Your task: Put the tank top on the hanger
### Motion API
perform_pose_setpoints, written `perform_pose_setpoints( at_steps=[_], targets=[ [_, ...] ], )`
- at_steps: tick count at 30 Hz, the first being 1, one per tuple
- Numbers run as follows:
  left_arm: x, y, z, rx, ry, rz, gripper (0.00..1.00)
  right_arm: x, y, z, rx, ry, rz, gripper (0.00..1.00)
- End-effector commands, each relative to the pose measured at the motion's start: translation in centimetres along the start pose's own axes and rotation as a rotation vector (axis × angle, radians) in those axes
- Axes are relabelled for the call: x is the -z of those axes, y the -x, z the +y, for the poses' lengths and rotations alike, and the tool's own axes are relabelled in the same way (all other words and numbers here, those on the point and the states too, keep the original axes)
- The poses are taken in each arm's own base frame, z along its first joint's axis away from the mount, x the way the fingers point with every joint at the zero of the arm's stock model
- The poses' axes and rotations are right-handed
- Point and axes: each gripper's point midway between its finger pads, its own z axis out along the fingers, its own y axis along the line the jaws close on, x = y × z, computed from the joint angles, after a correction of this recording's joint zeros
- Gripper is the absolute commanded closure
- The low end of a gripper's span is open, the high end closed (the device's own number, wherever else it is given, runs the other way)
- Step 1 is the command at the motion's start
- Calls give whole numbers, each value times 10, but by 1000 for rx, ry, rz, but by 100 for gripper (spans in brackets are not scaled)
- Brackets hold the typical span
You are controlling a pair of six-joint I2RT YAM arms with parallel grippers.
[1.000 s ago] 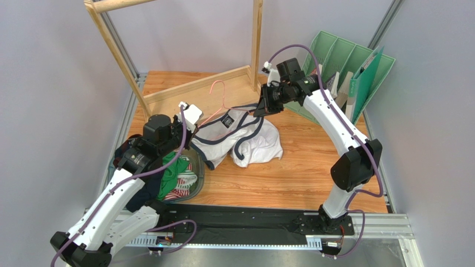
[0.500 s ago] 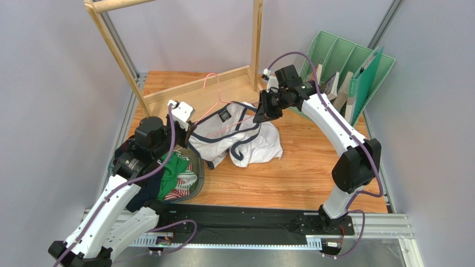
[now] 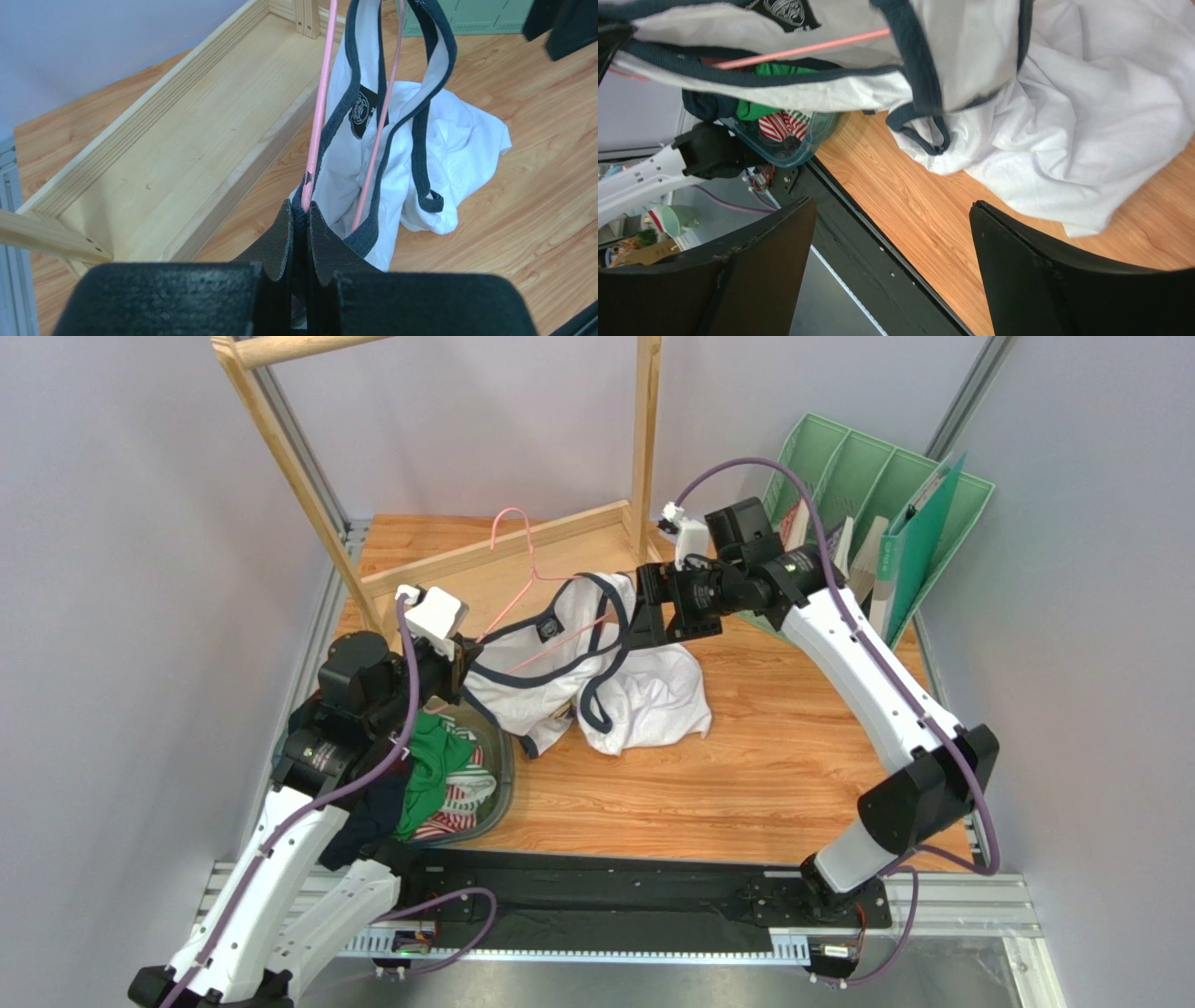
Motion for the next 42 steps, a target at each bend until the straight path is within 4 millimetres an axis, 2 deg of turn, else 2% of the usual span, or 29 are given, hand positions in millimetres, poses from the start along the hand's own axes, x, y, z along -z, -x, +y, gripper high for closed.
perform_pose_setpoints(
  at_steps=[1,4,8,10,15,19,21,22,23,28,34,42],
  targets=[
    [6,33,2,7,-20,-126,100,53,7,14,161,-59,-98,0],
    [10,37,-1,9,-62,-131,100,73,15,17,228,-83,-143,0],
    [17,40,-11,10,-142,-132,100,83,32,17,284,-76,-187,0],
    [22,42,-18,11,-194,-124,100,81,39,16,336,-63,-191,1],
    [34,52,-32,4,-293,-106,100,84,60,37,485,30,-265,2],
    [43,57,-40,9,-343,-101,100,82,59,52,628,135,-276,2],
    [48,63,-43,-2,-364,-104,100,82,60,50,660,127,-296,2],
    [48,58,-46,11,-389,-74,100,84,64,51,683,123,-318,2],
    [49,59,-47,10,-400,-69,100,88,64,54,715,124,-335,1],
    [58,65,-50,-9,-414,-70,100,87,54,63,764,205,-324,2],
    [62,67,-48,-13,-403,-61,100,81,37,76,715,344,-270,18],
    [67,73,-47,-27,-401,-69,100,72,15,75,668,420,-212,19]
  ],
)
